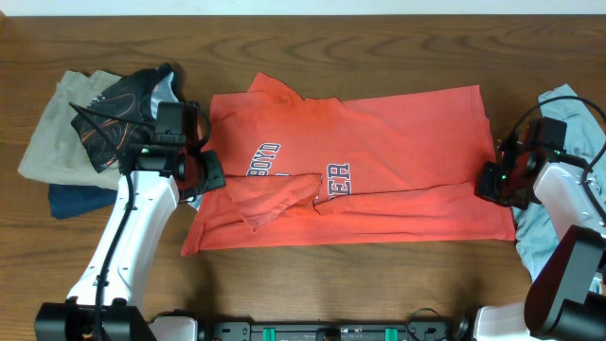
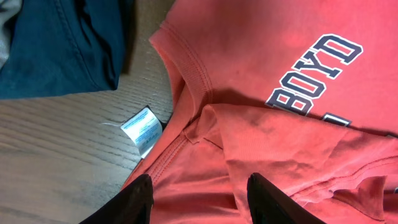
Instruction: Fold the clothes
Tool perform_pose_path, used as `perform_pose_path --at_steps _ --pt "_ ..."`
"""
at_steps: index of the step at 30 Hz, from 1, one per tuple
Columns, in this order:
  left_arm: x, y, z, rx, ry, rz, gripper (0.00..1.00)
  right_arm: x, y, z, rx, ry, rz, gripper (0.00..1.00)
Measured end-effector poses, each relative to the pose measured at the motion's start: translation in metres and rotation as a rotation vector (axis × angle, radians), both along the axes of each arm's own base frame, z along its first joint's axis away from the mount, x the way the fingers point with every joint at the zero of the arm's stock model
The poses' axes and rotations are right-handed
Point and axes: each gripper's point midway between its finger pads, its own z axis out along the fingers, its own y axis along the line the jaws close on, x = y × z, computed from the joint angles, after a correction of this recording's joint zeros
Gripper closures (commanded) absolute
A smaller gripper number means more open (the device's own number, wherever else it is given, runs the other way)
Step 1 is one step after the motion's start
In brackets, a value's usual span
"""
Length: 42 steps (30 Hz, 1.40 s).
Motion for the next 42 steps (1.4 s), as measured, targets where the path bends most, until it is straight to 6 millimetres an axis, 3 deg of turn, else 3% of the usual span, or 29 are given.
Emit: perform_pose_path --at_steps 12,19,21,25,30,34,39,42 --pt "0.000 0.000 0.000 0.000 0.002 0.000 0.49 0.013 -0.013 -0.008 -0.074 -0.076 -0.018 0.89" --pt "0.000 0.000 0.000 0.000 0.002 0.000 0.49 0.062 -0.030 0.010 -0.137 -0.298 -0.055 0.83" --pt "0.000 0.000 0.000 0.000 0.002 0.000 0.49 0.067 -0.032 0.013 -0.143 -0.324 -0.059 0.84" --pt "0.004 0.000 0.001 0.001 -0.017 -0.007 0.49 0.064 -0.030 0.011 -0.136 -0.306 -0.064 0.83" --pt "0.024 -0.003 0.009 0.012 -0.108 -0.064 0.49 0.048 -0.025 0.010 -0.110 -0.234 -0.067 0.76" --pt "0.049 -0.009 0.021 0.023 -0.213 -0.113 0.49 0.054 -0.020 0.046 -0.090 -0.288 -0.052 0.69" --pt "0.089 -0.014 0.025 0.030 -0.286 -0.140 0.48 0.065 -0.004 0.119 -0.044 -0.460 0.010 0.51" --pt "0.113 -0.016 0.014 0.032 -0.268 -0.144 0.49 0.056 0.010 0.135 0.008 -0.482 0.039 0.49"
